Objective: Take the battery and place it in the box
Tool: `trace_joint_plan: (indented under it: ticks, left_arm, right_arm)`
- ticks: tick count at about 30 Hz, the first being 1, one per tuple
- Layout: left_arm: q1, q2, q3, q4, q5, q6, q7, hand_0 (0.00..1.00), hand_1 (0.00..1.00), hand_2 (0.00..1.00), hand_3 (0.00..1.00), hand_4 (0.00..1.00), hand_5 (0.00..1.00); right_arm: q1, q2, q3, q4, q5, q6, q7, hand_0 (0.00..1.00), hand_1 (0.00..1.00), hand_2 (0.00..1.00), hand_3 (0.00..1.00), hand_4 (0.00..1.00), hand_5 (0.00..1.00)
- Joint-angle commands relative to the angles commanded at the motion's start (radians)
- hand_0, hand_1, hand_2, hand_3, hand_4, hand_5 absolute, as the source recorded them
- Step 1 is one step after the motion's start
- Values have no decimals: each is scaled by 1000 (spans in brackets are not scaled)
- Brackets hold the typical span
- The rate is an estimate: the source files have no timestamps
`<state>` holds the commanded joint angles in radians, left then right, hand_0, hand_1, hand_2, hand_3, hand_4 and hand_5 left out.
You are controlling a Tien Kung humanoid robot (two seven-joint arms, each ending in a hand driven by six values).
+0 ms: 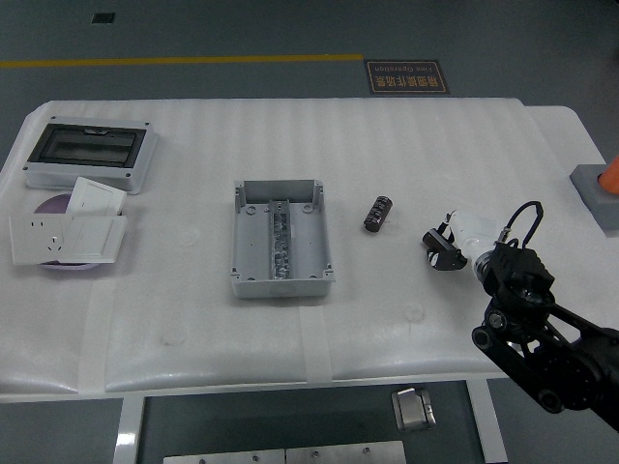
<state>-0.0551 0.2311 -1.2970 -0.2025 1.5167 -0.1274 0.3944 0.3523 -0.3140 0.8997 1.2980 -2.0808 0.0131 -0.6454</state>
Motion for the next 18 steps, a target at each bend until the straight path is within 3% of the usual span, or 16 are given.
trace_joint_plan:
  ticks: [3, 9, 18]
  left_arm:
    - [0, 1, -2, 0, 2, 0, 0, 547, 634, 544, 566, 547, 127]
    - [-1, 1, -6, 0, 6, 2, -1, 545, 635, 544, 567, 548, 128]
    - [0, -2, -10, -1, 10, 2, 0, 545, 635, 545, 567, 550, 130]
  right_arm:
    - [-1, 1, 0, -5, 3, -7, 0, 265, 407, 475, 666, 359, 104]
    - [-4, 0, 3, 0, 1, -53, 0, 259, 406, 460, 665, 377, 115]
    - [17, -14, -20, 94, 48, -136, 0, 248, 396, 453, 663, 398, 136]
